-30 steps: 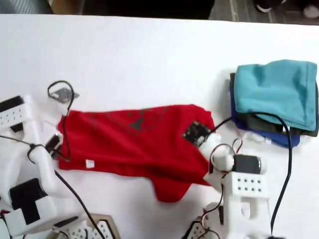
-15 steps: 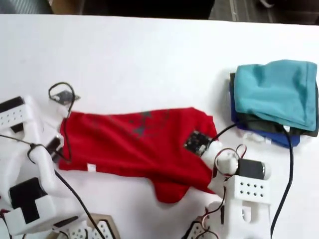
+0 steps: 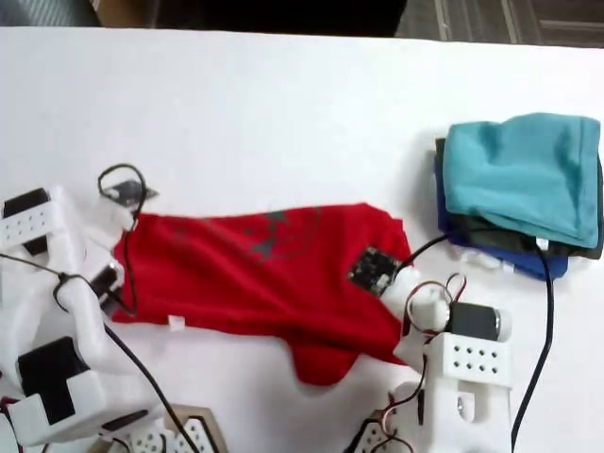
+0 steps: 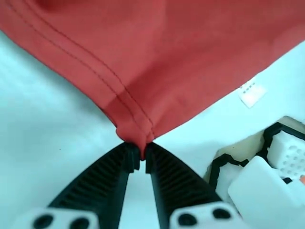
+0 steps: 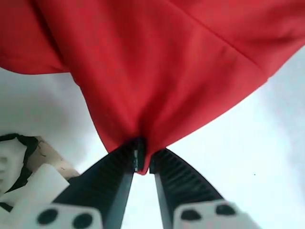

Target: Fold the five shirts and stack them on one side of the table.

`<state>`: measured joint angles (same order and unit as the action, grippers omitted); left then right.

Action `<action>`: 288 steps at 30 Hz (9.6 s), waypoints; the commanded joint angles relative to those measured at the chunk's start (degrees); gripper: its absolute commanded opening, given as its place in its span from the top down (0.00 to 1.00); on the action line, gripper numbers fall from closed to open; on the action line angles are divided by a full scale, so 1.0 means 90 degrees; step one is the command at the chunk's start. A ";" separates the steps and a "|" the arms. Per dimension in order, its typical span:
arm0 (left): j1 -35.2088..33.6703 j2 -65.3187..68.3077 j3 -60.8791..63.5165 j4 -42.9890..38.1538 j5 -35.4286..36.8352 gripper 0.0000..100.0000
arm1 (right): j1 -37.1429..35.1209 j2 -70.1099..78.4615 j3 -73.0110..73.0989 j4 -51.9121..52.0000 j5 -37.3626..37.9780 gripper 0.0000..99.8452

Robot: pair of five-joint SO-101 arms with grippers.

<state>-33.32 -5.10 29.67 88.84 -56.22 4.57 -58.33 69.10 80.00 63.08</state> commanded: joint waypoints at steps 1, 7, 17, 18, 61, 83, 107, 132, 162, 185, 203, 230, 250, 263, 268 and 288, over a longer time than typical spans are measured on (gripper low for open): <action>-0.0068 -0.0020 -0.0015 -0.0049 -0.0039 0.97 | 0.0044 -0.0132 -0.0029 -0.0054 0.0010 0.98; -0.0068 -0.0078 -0.0513 0.0332 -0.0078 0.94 | 0.0073 -0.0132 -0.0332 -0.0034 -0.0274 0.92; -0.0156 -0.0020 -0.4557 0.1455 0.0127 0.78 | -0.0650 -0.0112 -0.2921 0.0405 -0.0606 0.84; -0.0166 0.0039 -0.4908 0.1436 0.0322 0.77 | -0.0650 -0.0063 -0.3272 0.0366 -0.0742 0.85; 0.0654 0.5324 -0.7604 0.0664 0.2383 0.97 | -0.1040 0.9695 -0.8733 -0.1519 -0.3438 0.98; 0.0977 0.6847 -0.8991 0.1084 0.2471 0.80 | -0.1099 1.0085 -1.1409 0.0444 -0.3438 0.83; 0.0400 0.5587 -0.9158 0.1514 0.3458 0.82 | -0.1167 1.0105 -1.1370 0.0982 -0.3497 0.87; 0.1143 0.4112 -0.5827 -0.0244 0.5197 0.81 | -0.1167 1.0095 -1.1370 0.1284 -0.3507 0.87; 0.1172 0.6125 -0.7839 -0.0430 0.5607 0.97 | -0.1158 1.0105 -1.1370 0.1275 -0.3477 0.87; 0.0459 0.6603 -1.1375 0.0254 0.4435 0.75 | -0.1871 0.8991 -1.1419 0.1060 -0.3497 0.78; 0.1192 0.4571 -0.8601 0.1426 0.4298 0.75 | -0.3541 0.6081 -0.7433 0.1206 -0.2774 0.78; 0.0938 0.3663 -0.4469 -0.2295 0.4806 0.75 | -0.4654 0.4625 -0.3634 -0.0376 -0.2608 0.78; 0.0967 0.3810 -0.4996 -0.1426 0.4943 0.75 | -0.4274 0.4635 -0.2960 -0.2037 -0.2608 0.96; 0.1260 0.3819 -0.4625 -0.1661 0.4933 0.75 | -0.4654 0.4567 -0.4288 -0.0708 -0.2647 0.98; 0.1309 0.3819 -0.4391 -0.1856 0.4923 0.75 | -0.5182 0.4567 -0.4298 -0.0679 -0.2872 0.98; 0.1280 0.4405 -0.4508 -0.1846 0.4923 0.75 | -0.5153 0.4567 -0.5402 0.0591 -0.2852 0.98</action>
<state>-22.24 34.37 -10.07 72.75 -11.74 -41.85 -14.29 20.66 84.31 37.85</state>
